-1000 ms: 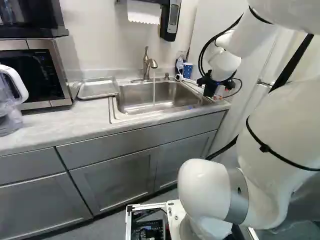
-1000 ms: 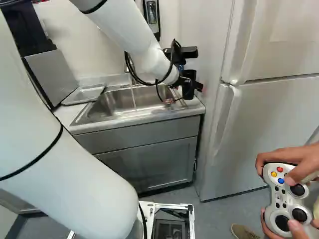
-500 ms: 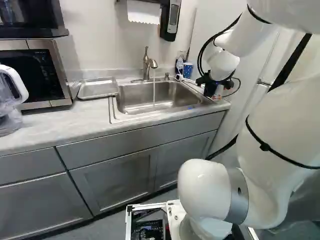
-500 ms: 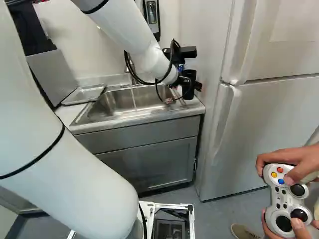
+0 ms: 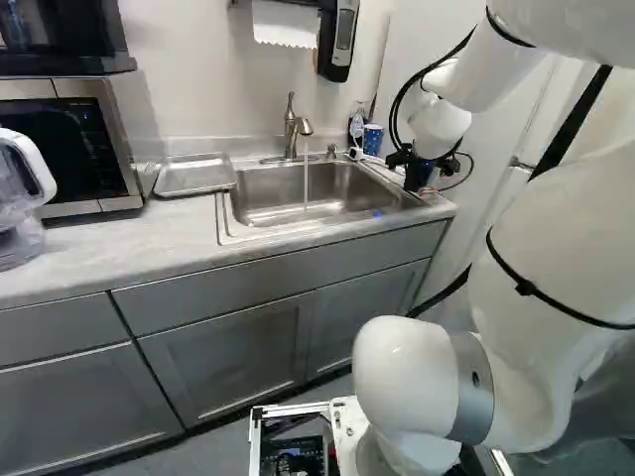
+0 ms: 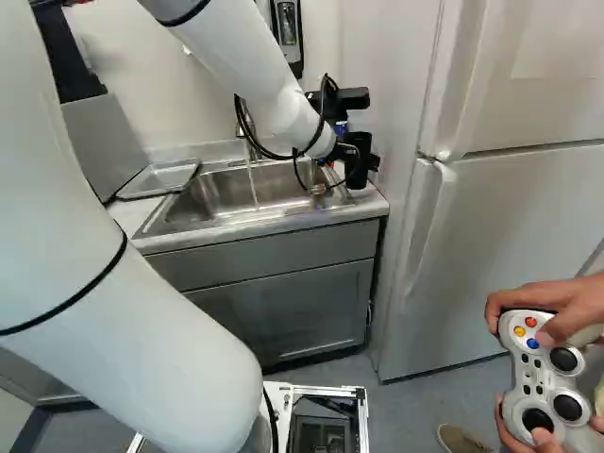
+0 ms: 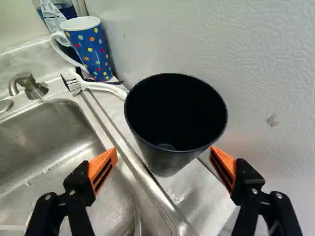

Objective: Rinse the cup and place it in the tray

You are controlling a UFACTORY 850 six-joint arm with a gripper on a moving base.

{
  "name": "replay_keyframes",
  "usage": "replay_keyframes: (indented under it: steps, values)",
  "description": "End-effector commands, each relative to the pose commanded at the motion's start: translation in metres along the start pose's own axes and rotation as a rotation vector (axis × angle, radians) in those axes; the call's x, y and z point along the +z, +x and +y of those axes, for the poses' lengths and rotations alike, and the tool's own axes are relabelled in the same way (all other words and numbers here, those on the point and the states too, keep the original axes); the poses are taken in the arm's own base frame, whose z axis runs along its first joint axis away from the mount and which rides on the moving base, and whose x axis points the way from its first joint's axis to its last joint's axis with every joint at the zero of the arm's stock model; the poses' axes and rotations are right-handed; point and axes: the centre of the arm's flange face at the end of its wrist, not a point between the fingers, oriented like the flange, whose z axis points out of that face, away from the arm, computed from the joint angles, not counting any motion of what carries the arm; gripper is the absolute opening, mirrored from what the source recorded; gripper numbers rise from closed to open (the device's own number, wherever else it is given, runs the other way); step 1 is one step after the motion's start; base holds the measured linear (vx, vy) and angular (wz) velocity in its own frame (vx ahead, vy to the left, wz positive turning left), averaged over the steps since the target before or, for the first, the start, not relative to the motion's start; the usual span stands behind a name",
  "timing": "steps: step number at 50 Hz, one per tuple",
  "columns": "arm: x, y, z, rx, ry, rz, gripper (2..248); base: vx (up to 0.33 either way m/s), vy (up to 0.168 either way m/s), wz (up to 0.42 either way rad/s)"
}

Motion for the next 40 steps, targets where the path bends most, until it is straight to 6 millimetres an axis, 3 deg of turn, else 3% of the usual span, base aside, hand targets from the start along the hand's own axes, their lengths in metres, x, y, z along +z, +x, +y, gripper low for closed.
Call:
replay_keyframes:
  steps: [40]
  values:
    - [0.0008,0.0005,0.0005,-0.007,-0.001,0.000,247,0.000,0.000,0.000]
